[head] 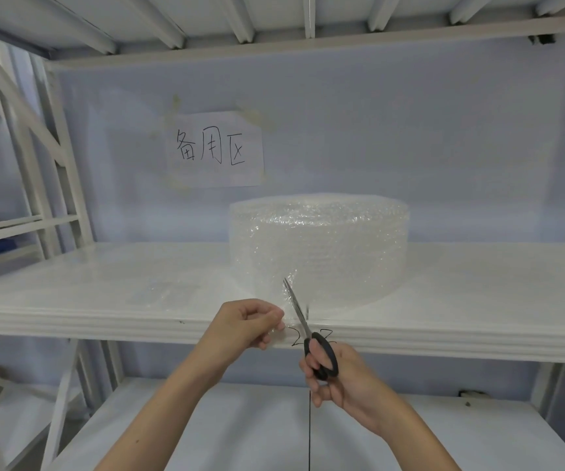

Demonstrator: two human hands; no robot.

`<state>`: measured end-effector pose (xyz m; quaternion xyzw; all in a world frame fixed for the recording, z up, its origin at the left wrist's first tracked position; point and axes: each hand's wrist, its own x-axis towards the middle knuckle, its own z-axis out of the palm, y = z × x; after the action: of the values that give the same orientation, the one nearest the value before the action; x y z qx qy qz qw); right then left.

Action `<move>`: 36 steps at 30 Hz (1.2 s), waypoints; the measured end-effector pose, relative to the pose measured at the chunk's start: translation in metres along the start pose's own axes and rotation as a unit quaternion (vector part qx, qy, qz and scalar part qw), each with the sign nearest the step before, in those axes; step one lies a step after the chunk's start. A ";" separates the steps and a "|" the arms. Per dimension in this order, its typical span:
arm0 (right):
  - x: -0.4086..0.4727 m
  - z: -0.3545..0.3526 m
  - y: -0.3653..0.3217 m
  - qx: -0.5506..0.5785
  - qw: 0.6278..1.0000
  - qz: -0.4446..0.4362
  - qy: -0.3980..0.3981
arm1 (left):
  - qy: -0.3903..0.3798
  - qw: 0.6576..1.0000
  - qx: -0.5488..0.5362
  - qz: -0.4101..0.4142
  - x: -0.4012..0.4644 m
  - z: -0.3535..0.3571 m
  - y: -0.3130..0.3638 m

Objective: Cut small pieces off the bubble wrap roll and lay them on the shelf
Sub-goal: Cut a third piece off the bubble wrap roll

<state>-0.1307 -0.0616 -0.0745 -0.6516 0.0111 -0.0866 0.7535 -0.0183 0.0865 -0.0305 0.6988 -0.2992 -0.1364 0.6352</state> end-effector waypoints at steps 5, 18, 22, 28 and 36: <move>-0.002 -0.002 -0.001 -0.007 1.000 0.000 0.006 | 0.052 0.998 -0.036 0.030 -0.001 0.003 0.009; -0.005 -0.001 -0.003 0.010 1.000 0.012 -0.004 | 0.056 0.997 0.001 0.055 0.005 0.018 0.016; -0.003 -0.004 -0.008 0.004 1.000 0.012 -0.025 | 0.052 0.997 -0.006 0.050 0.006 0.017 0.016; 0.006 -0.001 -0.018 0.003 0.999 0.022 -0.038 | 0.035 0.998 -0.013 0.057 0.003 0.021 0.016; 0.009 0.004 -0.015 -0.008 1.000 -0.006 -0.019 | 0.025 0.999 -0.016 0.038 0.004 0.017 0.009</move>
<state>-0.1225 -0.0607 -0.0585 -0.6591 -0.0071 -0.0787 0.7479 -0.0270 0.0704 -0.0237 0.6801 -0.3071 -0.0995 0.6582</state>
